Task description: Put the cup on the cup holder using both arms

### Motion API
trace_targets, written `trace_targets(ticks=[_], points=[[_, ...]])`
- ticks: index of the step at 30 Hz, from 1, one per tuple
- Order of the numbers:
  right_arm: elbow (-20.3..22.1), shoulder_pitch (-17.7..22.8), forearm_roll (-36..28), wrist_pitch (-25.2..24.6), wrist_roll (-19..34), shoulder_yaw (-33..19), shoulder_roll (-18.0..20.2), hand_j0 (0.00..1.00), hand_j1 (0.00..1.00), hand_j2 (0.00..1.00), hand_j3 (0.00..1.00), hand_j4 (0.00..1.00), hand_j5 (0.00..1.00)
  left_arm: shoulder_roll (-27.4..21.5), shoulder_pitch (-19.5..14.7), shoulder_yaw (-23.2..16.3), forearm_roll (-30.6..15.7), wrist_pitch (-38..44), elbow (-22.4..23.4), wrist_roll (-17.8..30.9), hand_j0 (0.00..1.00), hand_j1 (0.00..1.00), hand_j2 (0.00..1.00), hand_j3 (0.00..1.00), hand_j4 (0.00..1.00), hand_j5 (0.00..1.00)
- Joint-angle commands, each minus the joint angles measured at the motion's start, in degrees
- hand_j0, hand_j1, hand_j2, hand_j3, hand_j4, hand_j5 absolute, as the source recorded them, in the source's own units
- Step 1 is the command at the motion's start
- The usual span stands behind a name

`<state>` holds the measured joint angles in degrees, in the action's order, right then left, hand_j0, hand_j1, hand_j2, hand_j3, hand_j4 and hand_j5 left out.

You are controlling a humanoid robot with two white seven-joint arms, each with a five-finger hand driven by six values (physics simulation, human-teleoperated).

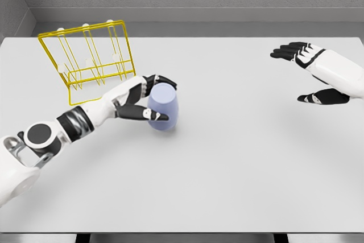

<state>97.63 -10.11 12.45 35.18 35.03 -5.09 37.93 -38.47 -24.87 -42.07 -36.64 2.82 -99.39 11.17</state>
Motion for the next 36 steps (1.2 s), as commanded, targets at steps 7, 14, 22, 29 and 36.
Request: trace_targets(ticks=[7,14,22,29,36], points=[[0.02,0.09,-0.41,-0.18,-0.03,0.0,0.04,1.0,1.0,1.0,1.0,1.0,1.0,-2.93,0.09,1.73,-0.18,-1.77,-0.81,-0.01,0.66,0.66,0.66,0.66,0.66,0.66],[0.02,0.09,-0.41,-0.18,-0.03,-0.09,0.04,1.0,1.0,1.0,1.0,1.0,1.0,-5.21,0.09,3.23,-1.77,-3.0,-1.42,-0.01,0.66,0.66,0.66,0.66,0.66,0.66],[0.02,0.09,-0.41,-0.18,-0.03,0.0,0.04,1.0,1.0,1.0,1.0,1.0,1.0,-7.76,0.0,4.63,-3.26,-4.31,-2.39,-0.01,0.66,0.66,0.66,0.66,0.66,0.66],[0.02,0.09,-0.41,-0.18,-0.03,-0.09,0.04,1.0,1.0,1.0,1.0,1.0,1.0,-9.0,0.0,6.3,-3.52,-4.93,-2.39,-0.01,0.66,0.66,0.66,0.66,0.66,0.66],[-0.07,0.09,-0.41,-0.18,-0.03,-0.09,0.04,1.0,1.0,1.0,1.0,1.0,1.0,-9.43,-0.09,8.23,-4.14,-5.02,-2.3,-0.09,0.66,0.66,0.66,0.66,0.66,0.66]])
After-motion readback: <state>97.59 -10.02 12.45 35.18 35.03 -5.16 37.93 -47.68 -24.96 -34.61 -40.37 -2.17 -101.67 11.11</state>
